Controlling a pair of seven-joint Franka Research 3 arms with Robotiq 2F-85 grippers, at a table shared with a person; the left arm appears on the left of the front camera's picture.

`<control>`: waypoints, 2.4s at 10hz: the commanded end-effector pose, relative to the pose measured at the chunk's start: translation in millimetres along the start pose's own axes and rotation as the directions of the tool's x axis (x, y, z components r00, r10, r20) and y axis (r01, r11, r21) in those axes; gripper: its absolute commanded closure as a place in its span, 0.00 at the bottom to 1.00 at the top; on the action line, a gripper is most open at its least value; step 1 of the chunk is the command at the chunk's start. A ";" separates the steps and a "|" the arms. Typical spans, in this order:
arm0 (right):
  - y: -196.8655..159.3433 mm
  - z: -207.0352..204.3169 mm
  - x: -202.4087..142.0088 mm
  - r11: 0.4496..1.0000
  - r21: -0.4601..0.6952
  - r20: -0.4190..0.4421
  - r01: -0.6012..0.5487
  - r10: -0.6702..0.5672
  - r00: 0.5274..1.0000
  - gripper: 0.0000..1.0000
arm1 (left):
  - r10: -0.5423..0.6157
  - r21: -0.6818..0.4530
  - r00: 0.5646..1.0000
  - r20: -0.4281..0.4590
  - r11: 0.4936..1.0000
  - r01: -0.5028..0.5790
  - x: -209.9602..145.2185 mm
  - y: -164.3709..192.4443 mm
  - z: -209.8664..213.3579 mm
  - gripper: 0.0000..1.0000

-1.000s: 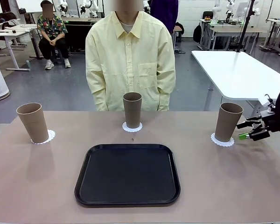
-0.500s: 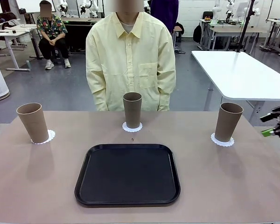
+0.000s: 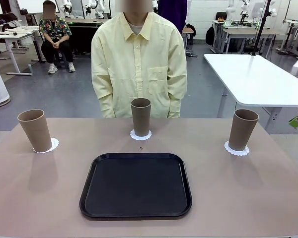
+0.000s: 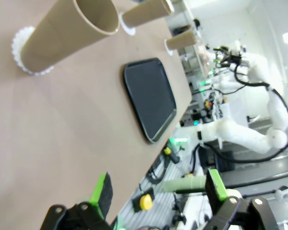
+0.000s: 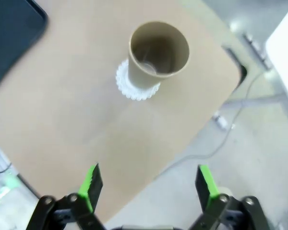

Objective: Place coasters on the table and set cups on them.
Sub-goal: Take one Reusable plastic cup from the Flat Tray and place it on a coaster set by the human.

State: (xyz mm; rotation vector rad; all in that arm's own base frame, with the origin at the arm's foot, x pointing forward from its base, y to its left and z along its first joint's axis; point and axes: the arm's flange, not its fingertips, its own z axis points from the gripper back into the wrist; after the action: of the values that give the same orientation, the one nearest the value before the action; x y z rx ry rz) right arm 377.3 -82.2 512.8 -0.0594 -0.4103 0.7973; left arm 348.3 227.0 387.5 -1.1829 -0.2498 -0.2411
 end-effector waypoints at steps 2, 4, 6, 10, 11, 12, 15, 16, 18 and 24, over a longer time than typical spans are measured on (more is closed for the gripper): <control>44.9 27.8 26.3 0.991 0.018 -0.096 0.135 -0.133 0.987 0.00 | -0.003 0.003 1.000 -0.002 1.000 0.003 0.0 -2.4 0.3 0.00; 62.3 50.6 36.3 0.986 0.006 -0.132 0.164 -0.162 0.978 0.00 | -0.003 0.003 1.000 -0.002 1.000 0.003 0.0 -2.4 0.3 0.00; 59.4 38.1 34.6 0.990 0.005 -0.115 0.144 -0.143 0.983 0.00 | -0.003 0.003 1.000 -0.002 1.000 0.003 0.0 -2.4 0.3 0.00; 59.4 38.1 34.6 0.990 0.005 -0.115 0.144 -0.143 0.983 0.00 | -0.003 0.003 1.000 -0.002 1.000 0.003 0.0 -2.4 0.3 0.00; 59.4 38.1 34.6 0.990 0.005 -0.115 0.144 -0.143 0.983 0.00 | -0.003 0.003 1.000 -0.002 1.000 0.003 0.0 -2.4 0.3 0.00; 59.4 38.1 34.6 0.990 0.005 -0.115 0.144 -0.143 0.983 0.00 | -0.003 0.003 1.000 -0.002 1.000 0.003 0.0 -2.4 0.3 0.00; 59.4 38.1 34.6 0.990 0.005 -0.115 0.144 -0.143 0.983 0.00 | -0.003 0.003 1.000 -0.002 1.000 0.003 0.0 -2.4 0.3 0.00; 59.4 38.1 34.6 0.990 0.005 -0.115 0.144 -0.143 0.983 0.00 | -0.003 0.003 1.000 -0.002 1.000 0.003 0.0 -2.4 0.3 0.00; 60.1 42.8 34.4 0.989 0.034 -0.107 0.143 -0.139 0.985 0.00 | -0.003 0.003 1.000 -0.002 1.000 0.003 0.0 -2.4 0.3 0.00; -57.7 21.9 -52.1 0.536 0.573 -0.213 0.620 -0.633 0.744 0.00 | -0.003 0.003 1.000 -0.002 1.000 0.003 0.0 -2.4 0.3 0.00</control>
State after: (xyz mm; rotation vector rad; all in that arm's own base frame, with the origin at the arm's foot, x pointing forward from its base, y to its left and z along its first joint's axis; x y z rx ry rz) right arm 360.9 -156.0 525.2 0.6104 -0.1436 0.1975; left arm 348.2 227.2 387.5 -1.1829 -0.2500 -0.2407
